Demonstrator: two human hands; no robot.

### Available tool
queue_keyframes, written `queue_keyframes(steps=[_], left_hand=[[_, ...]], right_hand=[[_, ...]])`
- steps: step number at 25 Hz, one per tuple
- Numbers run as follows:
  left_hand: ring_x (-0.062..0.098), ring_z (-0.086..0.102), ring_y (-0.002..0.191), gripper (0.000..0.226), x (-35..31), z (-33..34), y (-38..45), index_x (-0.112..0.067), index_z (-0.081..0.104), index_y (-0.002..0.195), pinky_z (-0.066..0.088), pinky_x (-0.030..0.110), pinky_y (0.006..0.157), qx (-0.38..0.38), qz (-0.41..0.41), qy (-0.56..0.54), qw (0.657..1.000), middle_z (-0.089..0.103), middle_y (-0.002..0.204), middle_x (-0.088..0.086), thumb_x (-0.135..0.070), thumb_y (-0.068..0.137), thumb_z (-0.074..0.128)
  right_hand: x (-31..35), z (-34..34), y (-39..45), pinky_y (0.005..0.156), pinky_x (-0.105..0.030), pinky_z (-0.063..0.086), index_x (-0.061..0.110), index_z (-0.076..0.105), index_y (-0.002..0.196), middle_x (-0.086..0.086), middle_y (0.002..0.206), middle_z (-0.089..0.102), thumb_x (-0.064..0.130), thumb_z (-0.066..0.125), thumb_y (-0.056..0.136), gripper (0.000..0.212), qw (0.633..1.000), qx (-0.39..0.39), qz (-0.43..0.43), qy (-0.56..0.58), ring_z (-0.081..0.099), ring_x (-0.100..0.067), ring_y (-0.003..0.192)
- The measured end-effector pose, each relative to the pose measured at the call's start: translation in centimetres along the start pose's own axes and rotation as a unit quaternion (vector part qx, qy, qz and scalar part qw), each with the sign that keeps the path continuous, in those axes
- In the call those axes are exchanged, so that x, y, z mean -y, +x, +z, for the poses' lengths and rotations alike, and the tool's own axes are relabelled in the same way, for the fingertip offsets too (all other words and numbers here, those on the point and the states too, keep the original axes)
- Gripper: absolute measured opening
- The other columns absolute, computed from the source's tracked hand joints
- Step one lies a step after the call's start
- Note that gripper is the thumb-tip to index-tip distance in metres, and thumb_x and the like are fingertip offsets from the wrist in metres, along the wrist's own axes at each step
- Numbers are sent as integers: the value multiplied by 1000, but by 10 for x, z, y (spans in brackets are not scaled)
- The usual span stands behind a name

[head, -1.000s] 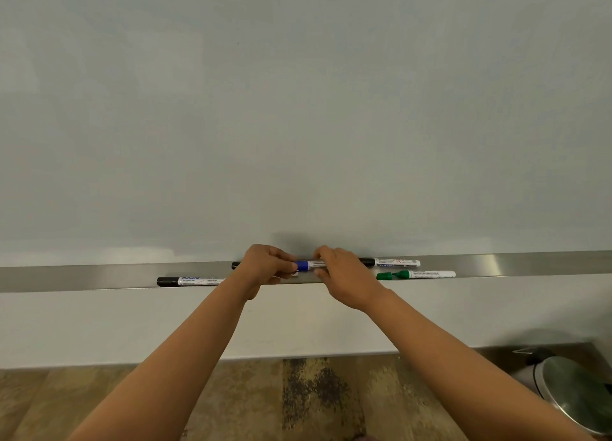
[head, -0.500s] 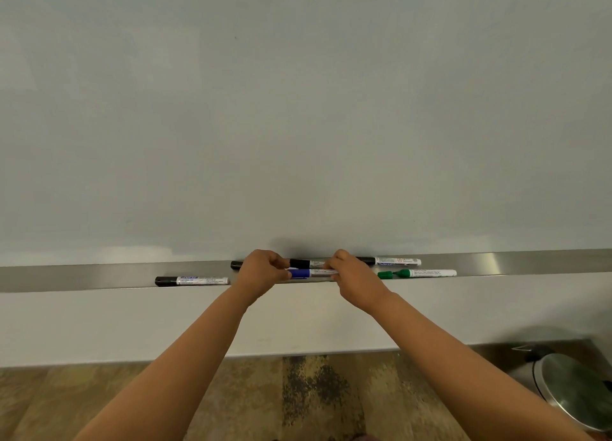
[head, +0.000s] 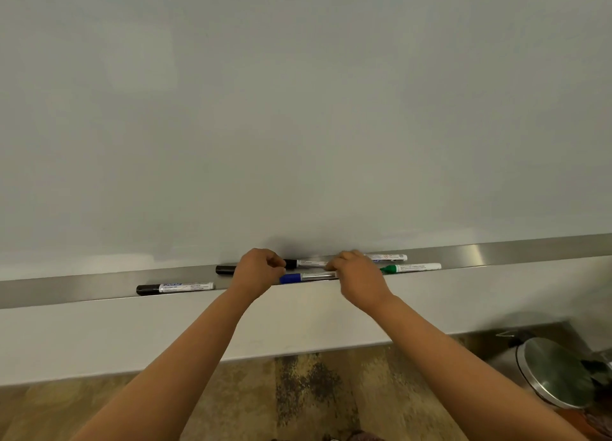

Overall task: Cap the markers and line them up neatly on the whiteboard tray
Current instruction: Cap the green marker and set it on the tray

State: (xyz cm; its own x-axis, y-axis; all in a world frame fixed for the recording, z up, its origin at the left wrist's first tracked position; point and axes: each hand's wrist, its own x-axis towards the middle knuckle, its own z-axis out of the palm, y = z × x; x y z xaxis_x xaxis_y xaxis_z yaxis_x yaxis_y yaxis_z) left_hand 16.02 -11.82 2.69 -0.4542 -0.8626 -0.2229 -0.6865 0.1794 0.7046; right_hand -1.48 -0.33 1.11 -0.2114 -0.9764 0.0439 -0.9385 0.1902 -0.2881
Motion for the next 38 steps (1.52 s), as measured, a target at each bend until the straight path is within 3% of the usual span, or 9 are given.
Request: queue_keyframes(steps=[4,8,11,14,22,27,33,38], left_hand=[[18,62,88,16,-23,20,3,-11,70,95,45,24,77,11,74,31,997,72,101,9,-12,81,63],[20,62,93,19,-57,58,-1,-15,68,100,47,28,80,49,158,86,982,69,107,5,-16,83,59],[26,56,106,28,-84,87,-4,-14,60,113,46,36,90,83,227,147,959,62,119,9,-16,86,53],[31,54,110,31,-100,110,-1,-9,56,118,45,38,89,100,255,215,937,58,121,13,-16,88,49],[33,57,98,22,-104,141,14,0,59,102,47,38,76,122,246,304,912,60,109,19,-11,91,44],[29,58,100,22,-104,139,18,-7,64,106,46,32,82,101,213,187,954,62,111,14,-10,87,53],[23,60,88,20,-114,96,22,-3,67,101,44,22,78,35,162,-40,985,68,104,15,-4,83,61],[7,57,62,20,-114,60,15,1,63,105,51,20,58,59,133,-119,982,63,85,11,-1,86,57]], right_hand=[[-55,-31,-22,80,-37,42,15,67,101,-10,101,66,-6,47,74,40,990,-67,123,-22,54,-31,96],[-102,-47,-39,92,-39,37,18,59,115,-7,119,59,-3,46,79,43,962,-21,257,-91,47,-28,113],[-117,-47,-42,100,-41,33,19,51,124,-6,128,54,-1,43,81,48,959,51,248,-125,41,-27,122],[-124,-46,-39,100,-43,32,23,50,126,-5,126,55,1,40,83,49,960,96,213,-154,42,-26,121],[-142,-56,-31,98,-41,33,21,56,108,-4,114,60,10,46,87,25,967,122,175,-138,49,-26,111],[-145,-61,-36,91,-35,35,16,55,100,-6,103,65,9,50,87,16,983,80,155,-51,56,-26,97],[-138,-83,-52,59,-29,38,16,53,97,4,77,54,12,48,92,8,975,-103,158,118,48,-13,65],[-100,-98,-37,68,-37,44,14,55,99,2,79,54,10,48,92,11,981,-118,108,105,51,-22,73]])
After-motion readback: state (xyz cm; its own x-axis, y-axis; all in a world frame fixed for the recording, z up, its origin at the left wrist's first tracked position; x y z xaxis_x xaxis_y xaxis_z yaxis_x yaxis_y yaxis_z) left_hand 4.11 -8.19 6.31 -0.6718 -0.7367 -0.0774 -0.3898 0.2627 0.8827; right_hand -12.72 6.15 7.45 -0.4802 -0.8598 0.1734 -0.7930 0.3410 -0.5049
